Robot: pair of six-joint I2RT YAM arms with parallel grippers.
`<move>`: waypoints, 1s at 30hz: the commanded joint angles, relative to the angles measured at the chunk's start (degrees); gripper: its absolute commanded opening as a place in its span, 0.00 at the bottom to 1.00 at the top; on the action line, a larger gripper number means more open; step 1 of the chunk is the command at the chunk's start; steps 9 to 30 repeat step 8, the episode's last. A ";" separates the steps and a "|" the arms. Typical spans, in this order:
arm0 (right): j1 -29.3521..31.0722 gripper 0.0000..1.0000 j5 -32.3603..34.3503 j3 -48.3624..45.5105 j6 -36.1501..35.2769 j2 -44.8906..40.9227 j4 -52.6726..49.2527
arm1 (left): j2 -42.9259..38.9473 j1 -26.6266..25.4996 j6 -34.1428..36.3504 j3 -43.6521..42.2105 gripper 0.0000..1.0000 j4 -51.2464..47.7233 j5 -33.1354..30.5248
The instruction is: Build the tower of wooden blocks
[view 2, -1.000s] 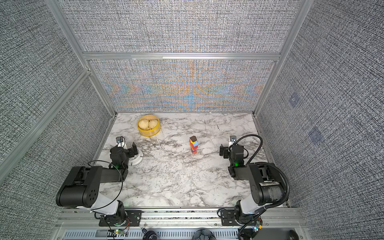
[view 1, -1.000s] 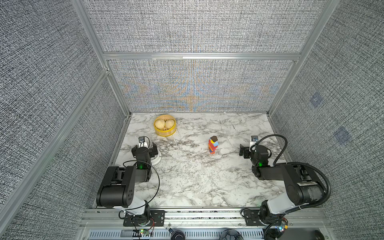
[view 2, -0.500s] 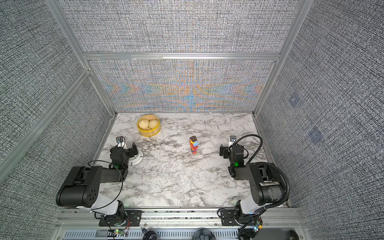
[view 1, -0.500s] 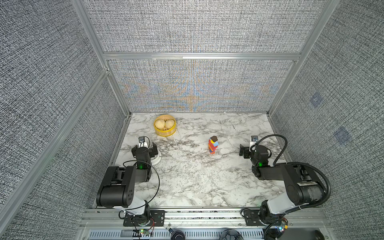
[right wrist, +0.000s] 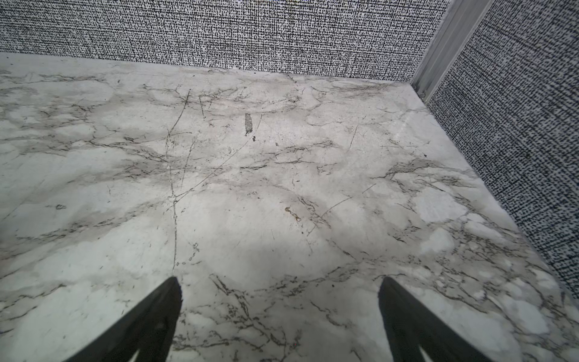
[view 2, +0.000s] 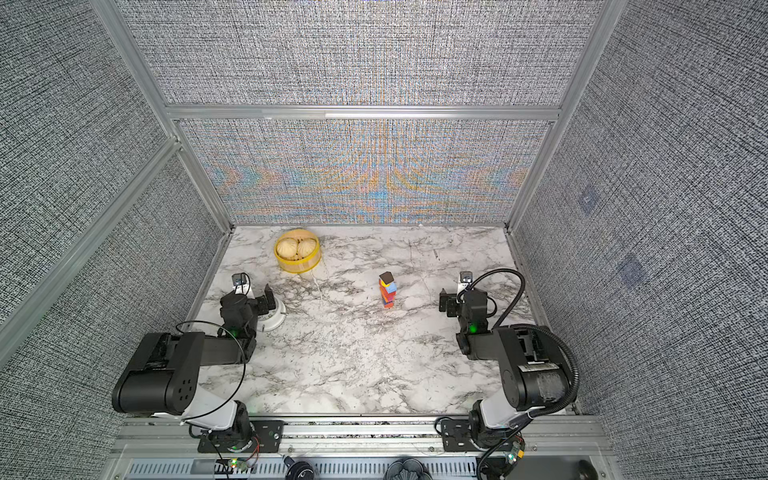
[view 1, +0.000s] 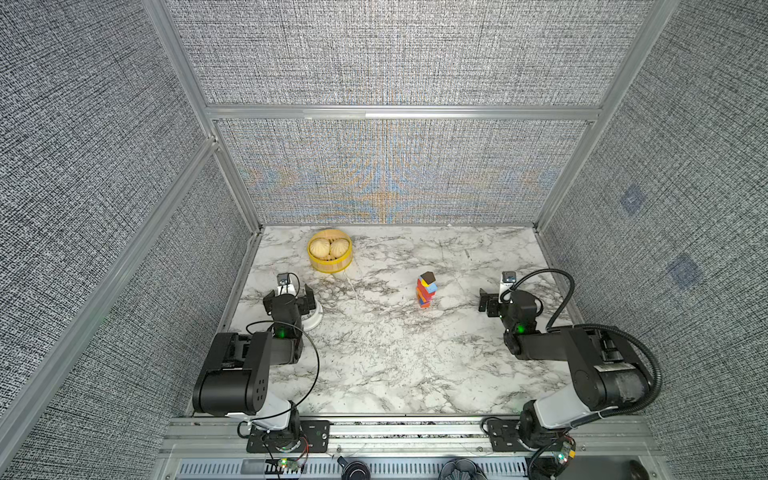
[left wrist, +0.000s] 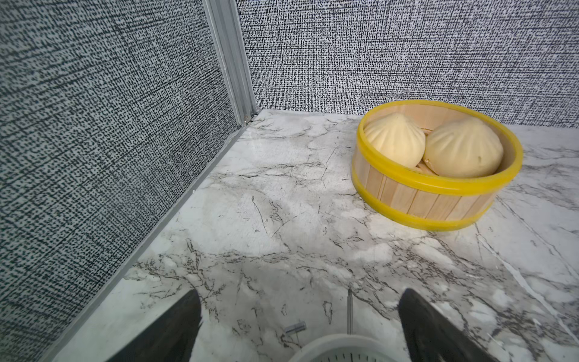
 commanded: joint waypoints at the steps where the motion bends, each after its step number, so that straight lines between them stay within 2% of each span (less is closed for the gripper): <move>1: -0.01 0.99 -0.13 0.28 0.26 -0.04 0.50 | -0.07 0.06 0.13 0.00 0.99 0.90 0.44; 30: 0.01 0.99 -0.32 0.92 0.28 0.36 -0.25 | -0.05 0.02 0.13 0.00 0.99 0.92 0.44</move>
